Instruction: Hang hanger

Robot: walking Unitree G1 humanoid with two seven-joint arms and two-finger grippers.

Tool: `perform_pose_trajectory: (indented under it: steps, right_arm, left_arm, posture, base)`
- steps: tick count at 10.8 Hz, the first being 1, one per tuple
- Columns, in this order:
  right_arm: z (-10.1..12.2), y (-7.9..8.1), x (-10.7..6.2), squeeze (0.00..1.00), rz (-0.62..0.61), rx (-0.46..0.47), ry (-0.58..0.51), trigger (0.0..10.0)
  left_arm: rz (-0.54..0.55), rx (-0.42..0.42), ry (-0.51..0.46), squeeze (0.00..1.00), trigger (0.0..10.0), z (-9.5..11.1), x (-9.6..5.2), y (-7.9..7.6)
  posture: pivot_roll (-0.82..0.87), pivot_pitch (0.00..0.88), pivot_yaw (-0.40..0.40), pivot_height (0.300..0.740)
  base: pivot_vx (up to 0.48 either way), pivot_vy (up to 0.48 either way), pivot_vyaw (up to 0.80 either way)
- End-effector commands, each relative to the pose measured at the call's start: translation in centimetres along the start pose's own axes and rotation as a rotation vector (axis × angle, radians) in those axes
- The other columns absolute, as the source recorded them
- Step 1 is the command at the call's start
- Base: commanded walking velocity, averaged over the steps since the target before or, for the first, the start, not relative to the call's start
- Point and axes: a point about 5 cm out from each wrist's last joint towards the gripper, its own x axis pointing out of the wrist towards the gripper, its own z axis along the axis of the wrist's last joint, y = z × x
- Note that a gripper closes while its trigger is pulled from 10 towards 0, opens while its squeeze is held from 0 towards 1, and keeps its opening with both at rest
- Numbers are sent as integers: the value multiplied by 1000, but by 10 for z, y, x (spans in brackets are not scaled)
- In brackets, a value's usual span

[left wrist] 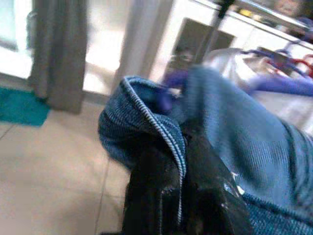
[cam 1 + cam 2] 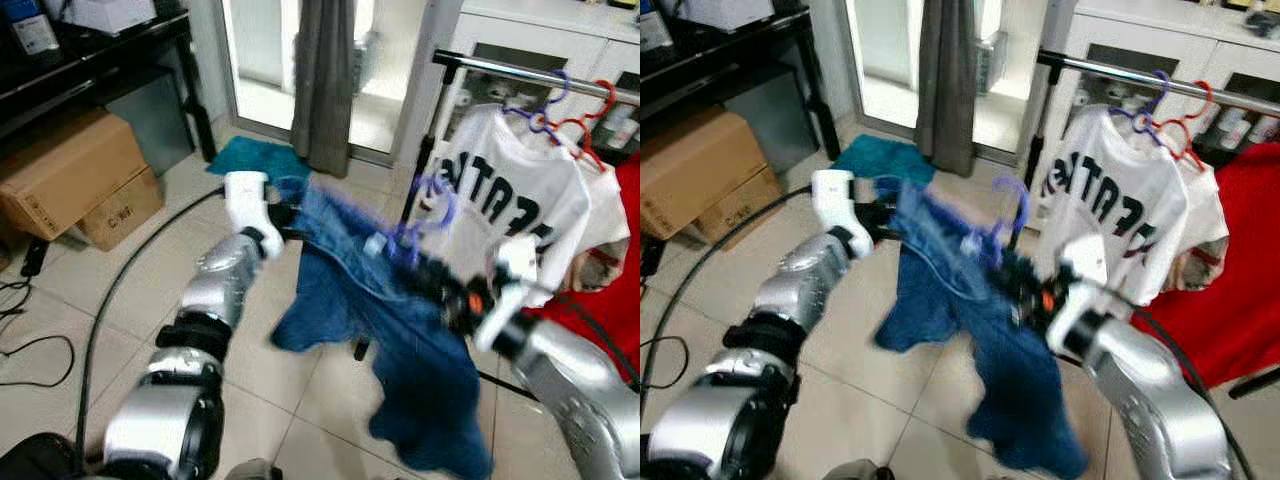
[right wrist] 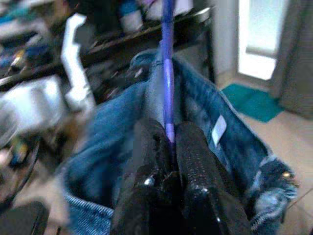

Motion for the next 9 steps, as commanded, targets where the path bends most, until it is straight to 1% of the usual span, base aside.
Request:
perform_pose_trajectory:
  steps: [1,2,3,4,5,6,7,8,9]
  right_arm:
    - [26,0,3,0,-27,19,-164,0]
    - [29,10,4,0,51,58,-199,0]
    - [29,14,3,0,79,65,-194,0]
    - [28,12,4,0,59,74,-186,0]
    - [26,4,3,0,13,68,-168,0]
    - [26,-2,2,0,-23,55,-153,0]
    - [29,-3,0,0,-19,53,-155,0]
    - [29,-4,-3,0,-7,27,-132,0]
    - [25,-7,-7,0,-8,-1,-94,0]
  left_arm:
    - [-91,46,99,0,0,-20,-2,-16]
    - [-38,-3,93,0,0,-22,-2,-12]
    - [2,-4,90,0,0,-20,-4,-5]
    - [4,5,81,0,0,-16,-5,-2]
    - [16,25,71,0,0,-11,-6,2]
    - [46,34,75,0,0,-11,-9,6]
    - [88,33,84,0,0,-13,-13,12]
    - [146,39,81,0,0,-15,-17,21]
    - [167,38,74,0,0,-13,-19,26]
  posture:
    - [-4,0,-8,740]
    - [1,0,-16,740]
    - [4,0,-22,740]
    - [12,14,-37,740]
    - [14,28,-52,740]
    - [10,40,-62,740]
    - [5,47,-70,740]
    - [1,49,-69,740]
    - [-7,51,-70,740]
  base:
    - [0,0,0]
    - [0,0,0]
    - [0,0,0]
    - [0,0,0]
    - [0,0,0]
    - [0,0,0]
    - [0,0,0]
    - [0,0,0]
    - [0,0,0]
